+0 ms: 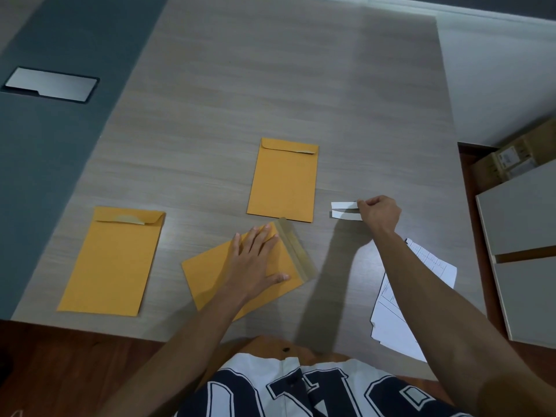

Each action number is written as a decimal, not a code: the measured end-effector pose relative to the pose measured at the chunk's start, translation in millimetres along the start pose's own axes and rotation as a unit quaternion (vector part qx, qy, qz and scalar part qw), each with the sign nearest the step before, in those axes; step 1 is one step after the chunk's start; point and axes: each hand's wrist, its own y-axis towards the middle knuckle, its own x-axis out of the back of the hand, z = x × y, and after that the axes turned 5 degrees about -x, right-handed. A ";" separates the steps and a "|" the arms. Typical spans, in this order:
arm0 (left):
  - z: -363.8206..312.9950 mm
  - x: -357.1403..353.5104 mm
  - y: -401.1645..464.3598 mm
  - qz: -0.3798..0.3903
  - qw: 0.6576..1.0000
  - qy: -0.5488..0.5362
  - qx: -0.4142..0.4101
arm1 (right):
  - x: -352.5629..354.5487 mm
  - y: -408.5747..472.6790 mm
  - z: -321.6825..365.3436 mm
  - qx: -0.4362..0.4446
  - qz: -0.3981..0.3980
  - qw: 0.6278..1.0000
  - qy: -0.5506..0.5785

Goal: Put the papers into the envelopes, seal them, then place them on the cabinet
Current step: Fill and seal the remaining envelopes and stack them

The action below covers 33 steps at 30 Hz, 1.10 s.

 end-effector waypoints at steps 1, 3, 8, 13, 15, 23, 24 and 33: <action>-0.5 0.8 -0.4 -0.001 1.000 -0.001 0.000 | 0.5 -0.7 0.1 -0.003 -0.004 1.000 -0.001; -1.4 3.0 -0.7 0.005 1.000 -0.001 0.000 | 1.6 -3.5 0.1 -0.004 -0.011 1.000 0.001; -4.7 11.2 1.3 0.024 1.000 0.007 0.009 | -0.8 -22.3 -9.0 0.019 -0.008 1.000 0.012; -7.8 16.6 5.0 0.024 0.999 0.026 0.016 | -14.6 -65.8 -28.1 0.082 0.019 0.996 0.032; -11.1 19.9 4.2 0.019 0.999 0.023 0.016 | -21.7 -85.7 -40.2 0.126 0.043 0.991 0.027; -15.6 23.3 -14.9 0.006 1.000 0.018 0.025 | -42.6 -138.5 -62.3 0.249 0.103 0.959 -0.087; -15.1 22.3 -15.2 0.002 0.999 -0.003 0.034 | -43.3 -143.6 -62.2 0.264 0.091 0.955 -0.095; 4.4 29.2 -16.5 0.007 0.998 -0.057 -0.024 | -64.1 -185.9 -83.1 0.374 0.019 0.911 -0.170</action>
